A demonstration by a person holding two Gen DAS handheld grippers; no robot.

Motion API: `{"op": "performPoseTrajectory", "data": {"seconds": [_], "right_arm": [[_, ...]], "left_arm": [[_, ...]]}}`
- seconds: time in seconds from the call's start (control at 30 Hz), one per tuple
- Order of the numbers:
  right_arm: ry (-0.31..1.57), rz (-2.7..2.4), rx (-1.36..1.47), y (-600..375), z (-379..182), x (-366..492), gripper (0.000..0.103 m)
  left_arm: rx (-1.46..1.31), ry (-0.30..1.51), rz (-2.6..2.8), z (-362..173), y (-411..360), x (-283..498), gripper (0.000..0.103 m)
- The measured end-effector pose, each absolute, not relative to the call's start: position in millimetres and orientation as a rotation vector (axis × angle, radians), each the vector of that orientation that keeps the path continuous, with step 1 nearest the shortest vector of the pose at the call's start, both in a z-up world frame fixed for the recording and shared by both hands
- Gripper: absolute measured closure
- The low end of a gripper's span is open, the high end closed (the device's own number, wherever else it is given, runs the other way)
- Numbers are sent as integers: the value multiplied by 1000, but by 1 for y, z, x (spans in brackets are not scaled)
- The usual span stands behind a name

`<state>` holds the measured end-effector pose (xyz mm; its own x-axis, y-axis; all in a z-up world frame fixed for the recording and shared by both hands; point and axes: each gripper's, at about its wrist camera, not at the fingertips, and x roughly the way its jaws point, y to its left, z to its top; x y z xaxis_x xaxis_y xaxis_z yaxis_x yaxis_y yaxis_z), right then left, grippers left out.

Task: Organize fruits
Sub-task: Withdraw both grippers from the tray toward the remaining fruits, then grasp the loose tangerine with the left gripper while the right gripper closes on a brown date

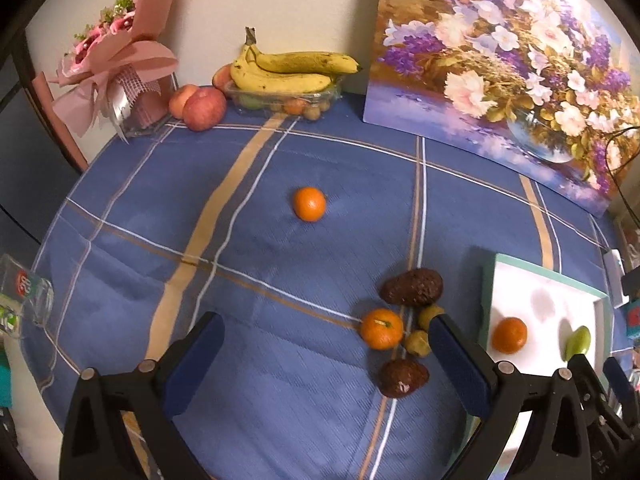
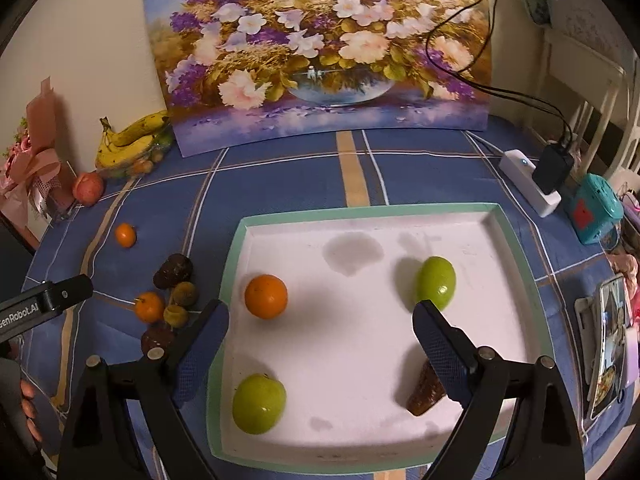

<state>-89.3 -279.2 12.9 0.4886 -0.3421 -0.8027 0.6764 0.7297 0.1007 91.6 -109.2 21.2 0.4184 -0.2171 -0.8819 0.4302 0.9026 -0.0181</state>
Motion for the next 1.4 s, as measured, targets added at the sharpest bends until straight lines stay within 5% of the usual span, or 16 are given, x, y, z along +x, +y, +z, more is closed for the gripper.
{"op": "performPoseTrajectory", "data": {"seconds": [0.87, 1.4], "right_arm": [[822, -457, 417, -268, 59, 16, 9], [924, -365, 338, -247, 2, 75, 10]], "left_arm": [[158, 941, -372, 53, -86, 191, 0], [150, 1043, -436, -7, -120, 221, 5]]}}
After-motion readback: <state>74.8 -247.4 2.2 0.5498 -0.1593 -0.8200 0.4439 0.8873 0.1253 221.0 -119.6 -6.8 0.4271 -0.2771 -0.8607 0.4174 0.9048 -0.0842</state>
